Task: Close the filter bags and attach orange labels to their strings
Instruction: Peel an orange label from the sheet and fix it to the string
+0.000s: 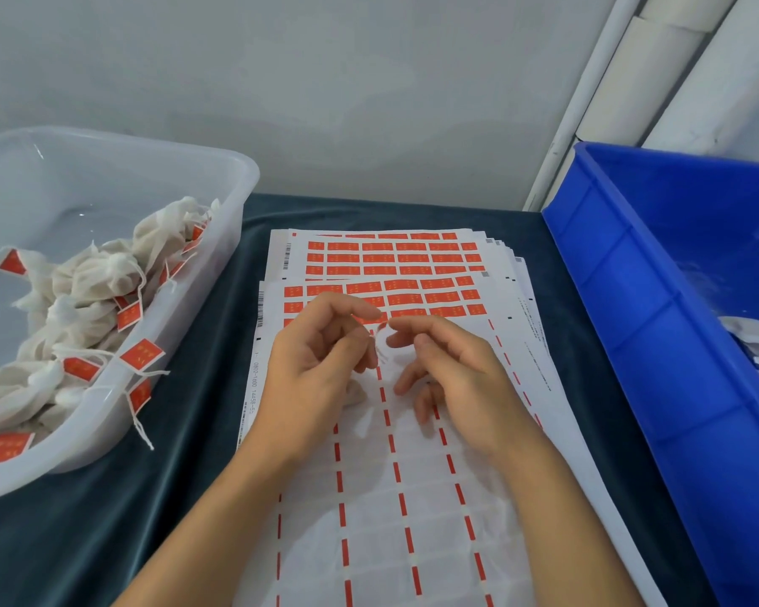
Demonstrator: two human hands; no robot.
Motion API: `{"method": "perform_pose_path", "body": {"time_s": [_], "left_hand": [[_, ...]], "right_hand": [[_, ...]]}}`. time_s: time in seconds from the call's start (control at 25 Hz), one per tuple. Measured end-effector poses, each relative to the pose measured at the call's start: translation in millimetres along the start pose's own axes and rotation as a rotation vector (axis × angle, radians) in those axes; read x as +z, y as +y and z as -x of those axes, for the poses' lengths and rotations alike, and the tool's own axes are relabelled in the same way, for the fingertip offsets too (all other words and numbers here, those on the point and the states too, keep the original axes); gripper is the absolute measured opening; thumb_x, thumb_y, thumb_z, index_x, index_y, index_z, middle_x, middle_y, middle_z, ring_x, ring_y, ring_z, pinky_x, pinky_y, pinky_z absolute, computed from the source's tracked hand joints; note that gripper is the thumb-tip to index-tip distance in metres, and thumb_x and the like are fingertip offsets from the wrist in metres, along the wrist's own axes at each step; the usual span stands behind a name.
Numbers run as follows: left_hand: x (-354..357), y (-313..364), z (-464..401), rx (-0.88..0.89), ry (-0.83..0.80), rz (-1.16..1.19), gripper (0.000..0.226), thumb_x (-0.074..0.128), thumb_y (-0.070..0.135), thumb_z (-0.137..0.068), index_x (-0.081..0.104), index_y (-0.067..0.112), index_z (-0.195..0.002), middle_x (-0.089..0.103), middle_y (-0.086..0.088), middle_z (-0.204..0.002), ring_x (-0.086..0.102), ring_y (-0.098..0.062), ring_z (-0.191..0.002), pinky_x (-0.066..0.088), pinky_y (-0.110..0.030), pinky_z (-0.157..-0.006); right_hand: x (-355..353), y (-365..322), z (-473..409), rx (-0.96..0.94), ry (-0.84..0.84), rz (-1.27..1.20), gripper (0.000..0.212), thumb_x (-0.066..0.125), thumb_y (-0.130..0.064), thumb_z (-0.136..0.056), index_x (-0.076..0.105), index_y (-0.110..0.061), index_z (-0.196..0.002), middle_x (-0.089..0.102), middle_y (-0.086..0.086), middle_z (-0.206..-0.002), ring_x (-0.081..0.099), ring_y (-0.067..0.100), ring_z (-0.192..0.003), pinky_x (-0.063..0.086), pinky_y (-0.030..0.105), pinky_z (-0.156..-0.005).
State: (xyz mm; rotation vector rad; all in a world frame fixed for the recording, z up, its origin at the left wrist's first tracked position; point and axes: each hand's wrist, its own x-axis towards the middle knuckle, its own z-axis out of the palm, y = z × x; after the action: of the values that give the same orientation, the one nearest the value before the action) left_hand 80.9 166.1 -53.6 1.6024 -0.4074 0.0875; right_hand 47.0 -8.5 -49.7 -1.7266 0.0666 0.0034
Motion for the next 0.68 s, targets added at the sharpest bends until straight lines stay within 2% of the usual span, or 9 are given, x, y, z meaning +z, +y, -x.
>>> {"method": "perform_pose_path", "body": {"time_s": [0.12, 0.28, 0.48, 0.56, 0.68], "left_hand": [[0.6, 1.0, -0.5, 0.013, -0.017, 0.057, 0.024, 0.053, 0.002, -0.097, 0.069, 0.019, -0.101, 0.070, -0.003, -0.084, 0.067, -0.017, -0.073, 0.058, -0.028, -0.067], [0.3, 1.2, -0.6, 0.025, -0.020, 0.096, 0.019, 0.052, 0.005, -0.096, 0.068, 0.014, -0.102, 0.070, -0.003, -0.086, 0.067, -0.018, -0.074, 0.057, -0.025, -0.069], [0.3, 2.0, -0.6, 0.012, 0.010, 0.073, 0.021, 0.052, 0.006, -0.095, 0.069, 0.018, -0.097, 0.066, -0.002, -0.080, 0.062, -0.018, -0.069, 0.056, -0.027, -0.064], [0.6, 2.8, 0.0, -0.005, 0.030, 0.033, 0.021, 0.053, 0.009, -0.095, 0.069, 0.022, -0.096, 0.065, 0.000, -0.079, 0.061, -0.016, -0.068, 0.057, -0.028, -0.060], [2.2, 6.3, 1.7, -0.011, 0.038, -0.043, 0.015, 0.061, 0.021, -0.095, 0.072, 0.031, -0.096, 0.069, 0.006, -0.081, 0.067, -0.017, -0.074, 0.063, -0.038, -0.059]], "right_hand": [[3.8, -2.8, 0.5, 0.031, -0.091, -0.065, 0.031, 0.042, -0.018, -0.112, 0.068, -0.028, -0.126, 0.072, -0.012, -0.113, 0.074, 0.025, -0.079, 0.055, 0.029, -0.056], [7.0, -0.9, -0.4, 0.067, -0.122, -0.048, 0.027, 0.047, -0.019, -0.110, 0.070, -0.023, -0.125, 0.075, -0.007, -0.092, 0.071, 0.022, -0.070, 0.055, 0.028, -0.057], [3.8, -1.9, 1.0, 0.004, -0.056, 0.014, 0.019, 0.059, -0.022, -0.105, 0.073, -0.024, -0.093, 0.069, 0.002, -0.073, 0.064, 0.016, -0.061, 0.054, 0.023, -0.059], [2.0, -2.5, 1.7, -0.034, -0.017, -0.001, 0.016, 0.062, -0.022, -0.104, 0.073, -0.025, -0.093, 0.067, 0.003, -0.071, 0.062, 0.015, -0.059, 0.053, 0.022, -0.058], [1.1, -5.3, 2.9, -0.084, 0.027, -0.018, 0.013, 0.065, -0.024, -0.102, 0.074, -0.026, -0.094, 0.067, -0.003, -0.070, 0.062, 0.011, -0.060, 0.055, 0.022, -0.060]]}}
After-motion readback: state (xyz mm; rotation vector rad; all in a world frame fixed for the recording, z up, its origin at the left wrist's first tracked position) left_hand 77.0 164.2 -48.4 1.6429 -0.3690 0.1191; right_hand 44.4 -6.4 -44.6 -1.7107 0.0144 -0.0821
